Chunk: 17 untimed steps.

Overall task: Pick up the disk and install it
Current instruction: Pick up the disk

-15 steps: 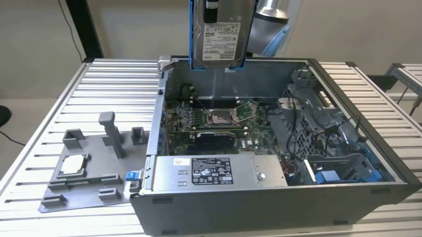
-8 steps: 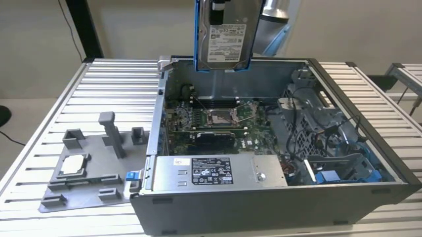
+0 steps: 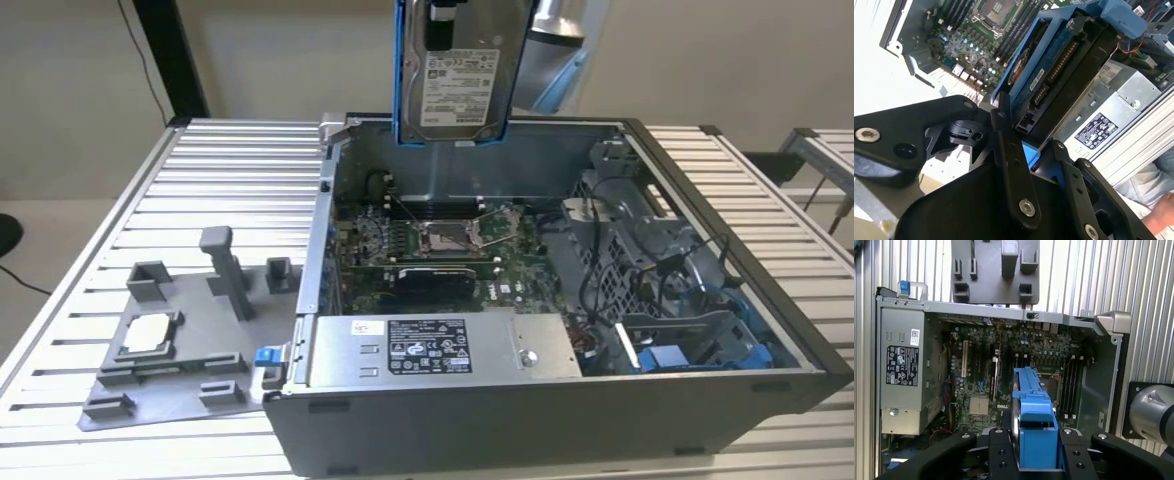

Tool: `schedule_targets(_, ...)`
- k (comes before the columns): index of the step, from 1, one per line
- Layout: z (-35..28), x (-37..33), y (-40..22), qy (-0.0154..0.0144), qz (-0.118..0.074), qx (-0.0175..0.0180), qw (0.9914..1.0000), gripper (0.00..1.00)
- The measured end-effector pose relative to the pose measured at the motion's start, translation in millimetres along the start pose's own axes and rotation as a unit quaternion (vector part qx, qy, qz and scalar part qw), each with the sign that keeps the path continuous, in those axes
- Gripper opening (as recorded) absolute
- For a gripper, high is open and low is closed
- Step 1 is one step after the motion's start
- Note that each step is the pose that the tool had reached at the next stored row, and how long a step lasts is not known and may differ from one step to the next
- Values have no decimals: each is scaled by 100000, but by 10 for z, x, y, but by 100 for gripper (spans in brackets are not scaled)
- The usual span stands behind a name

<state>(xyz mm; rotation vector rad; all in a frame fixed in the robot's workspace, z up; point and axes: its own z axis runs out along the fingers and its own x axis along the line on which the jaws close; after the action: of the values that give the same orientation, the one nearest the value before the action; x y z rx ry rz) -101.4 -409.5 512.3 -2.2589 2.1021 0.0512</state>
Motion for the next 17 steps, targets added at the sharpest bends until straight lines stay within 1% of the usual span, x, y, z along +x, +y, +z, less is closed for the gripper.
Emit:
schedule_targets(8,-1,0,-1,-9,-1,5,100000,0)
schedule_targets(12,-98,-6,-6,0,-8,-1,100000,0)
schedule_targets(13,-110,-4,-14,3,-11,-9,100000,0)
schedule_targets(17,-112,31,-80,-6,12,-14,100000,0)
